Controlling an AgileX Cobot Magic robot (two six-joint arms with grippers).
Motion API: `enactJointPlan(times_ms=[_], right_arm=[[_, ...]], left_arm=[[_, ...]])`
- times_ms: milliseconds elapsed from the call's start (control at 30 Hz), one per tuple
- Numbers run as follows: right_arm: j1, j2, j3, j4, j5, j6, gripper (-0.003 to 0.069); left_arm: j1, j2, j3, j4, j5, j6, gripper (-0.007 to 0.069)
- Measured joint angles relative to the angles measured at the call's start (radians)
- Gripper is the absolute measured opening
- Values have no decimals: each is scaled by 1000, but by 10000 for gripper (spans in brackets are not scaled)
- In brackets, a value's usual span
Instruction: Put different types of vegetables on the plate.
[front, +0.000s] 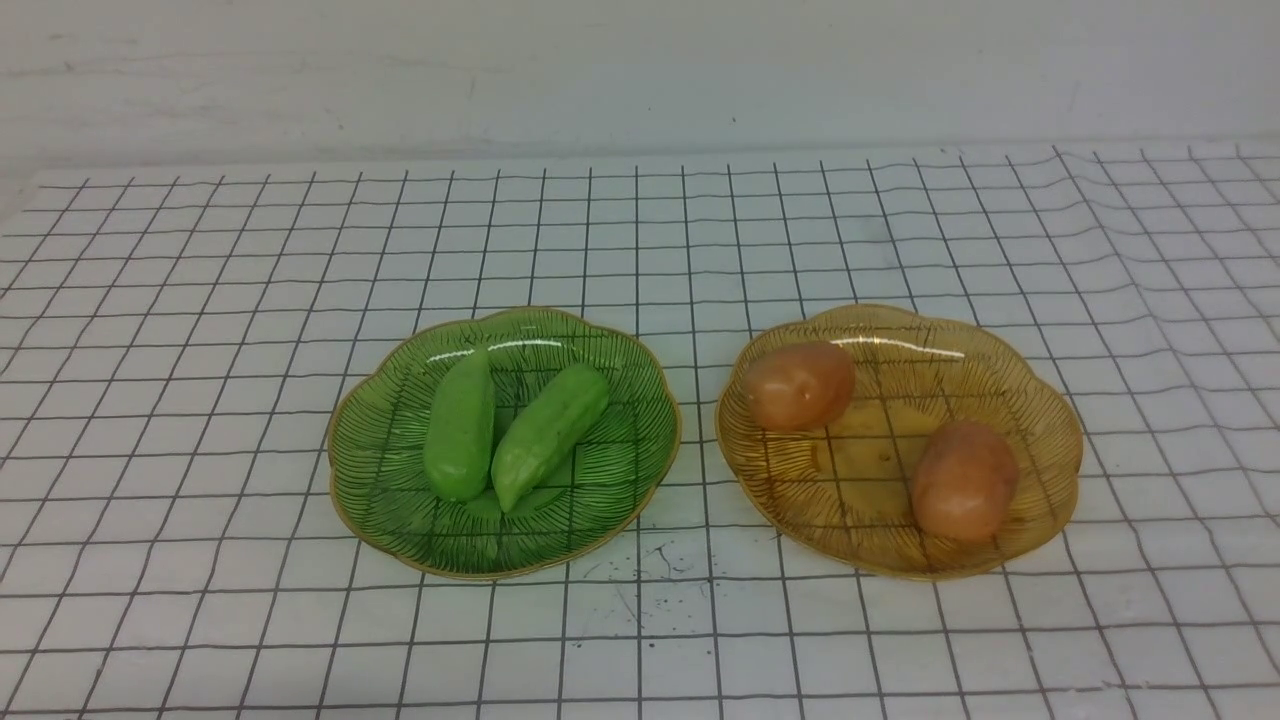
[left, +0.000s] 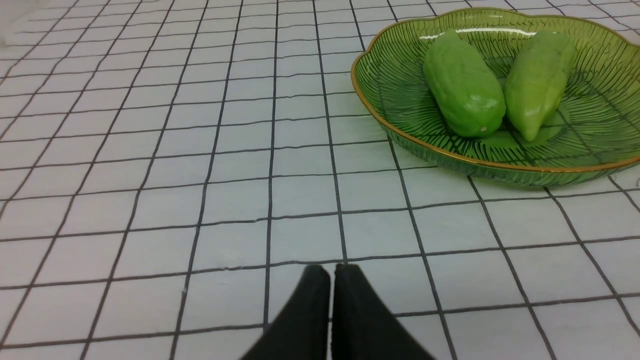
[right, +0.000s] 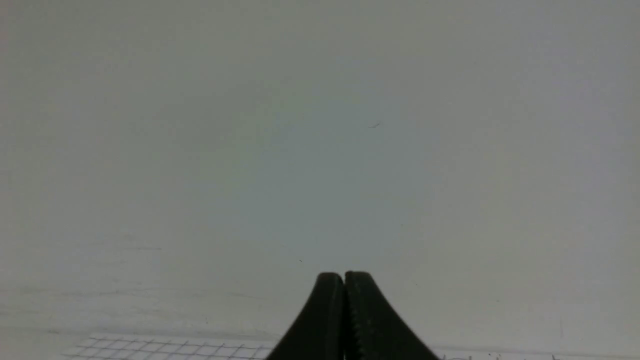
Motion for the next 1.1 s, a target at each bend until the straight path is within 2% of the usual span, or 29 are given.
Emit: enactJointPlan(times_ms=[267,433,567,700,867,1100], right_arm=[[-11,0,261,-30,-118,-46,-15],[-120,0,524,-31,-212,-42,-15],[-185,0,654,-31,-228,-42,-15],[-216,2,678,-46,-208,-50,-15],[-218,2,678,-56,-205,-105,-15],[-218,2,678,-56,-205,-112,-15]], left_arm=[[0,0,0,0,0,0,-8],[0,0,0,0,0,0,-8],[0,0,0,0,0,0,-8],[0,0,0,0,0,0,-8],[0,0,0,0,0,0,-8],[0,0,0,0,0,0,-8]])
